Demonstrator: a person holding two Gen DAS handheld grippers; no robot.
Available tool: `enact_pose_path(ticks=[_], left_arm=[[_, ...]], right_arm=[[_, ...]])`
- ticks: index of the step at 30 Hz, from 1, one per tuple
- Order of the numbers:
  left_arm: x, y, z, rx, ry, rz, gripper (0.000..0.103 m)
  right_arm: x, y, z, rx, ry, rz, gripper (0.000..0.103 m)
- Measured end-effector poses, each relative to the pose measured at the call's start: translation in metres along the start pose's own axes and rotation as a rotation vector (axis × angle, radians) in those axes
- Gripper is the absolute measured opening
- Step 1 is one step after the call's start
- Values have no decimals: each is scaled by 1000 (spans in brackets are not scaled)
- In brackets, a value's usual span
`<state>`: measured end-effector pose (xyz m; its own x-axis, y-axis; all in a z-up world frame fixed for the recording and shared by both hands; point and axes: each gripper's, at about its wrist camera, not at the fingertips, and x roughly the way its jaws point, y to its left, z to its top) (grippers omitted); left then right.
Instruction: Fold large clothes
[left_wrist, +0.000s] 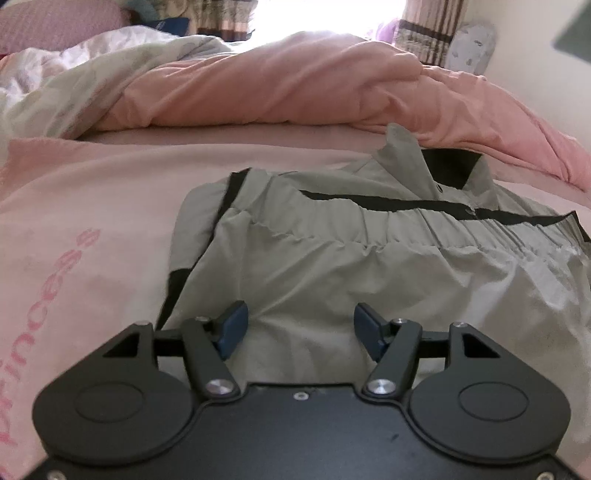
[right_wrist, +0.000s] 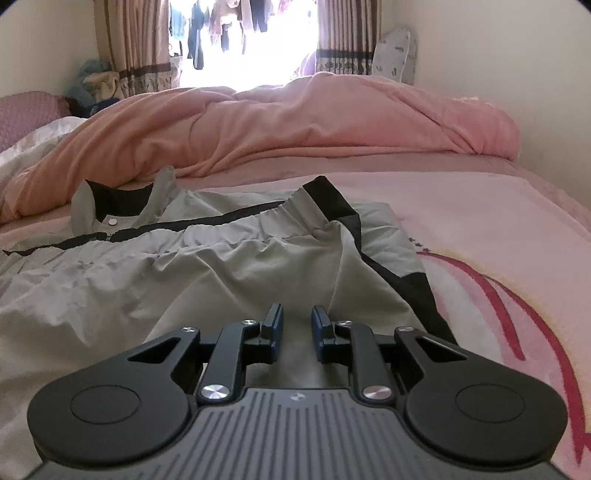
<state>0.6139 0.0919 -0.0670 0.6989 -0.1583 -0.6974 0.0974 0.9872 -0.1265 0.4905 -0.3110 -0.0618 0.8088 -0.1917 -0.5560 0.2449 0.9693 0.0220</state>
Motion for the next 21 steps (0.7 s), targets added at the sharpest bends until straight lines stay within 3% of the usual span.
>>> enact_pose_path(ticks=[5, 9, 14, 18, 21], left_arm=[[-62, 5, -26, 7, -64, -36, 65], [-97, 8, -68, 22, -44, -44, 65], [-95, 19, -102, -2, 7, -44, 65], [-94, 26, -115, -26, -23, -65, 65], [-94, 29, -117, -34, -39, -76, 65]], right_arm=[[-51, -12, -5, 0, -80, 12, 23], [-86, -24, -24, -26, -100, 14, 23], [-89, -41, -42, -4, -36, -10, 22], [-78, -49, -58, 23, 13, -36, 22], [-77, -52, -67, 25, 0, -33, 22]])
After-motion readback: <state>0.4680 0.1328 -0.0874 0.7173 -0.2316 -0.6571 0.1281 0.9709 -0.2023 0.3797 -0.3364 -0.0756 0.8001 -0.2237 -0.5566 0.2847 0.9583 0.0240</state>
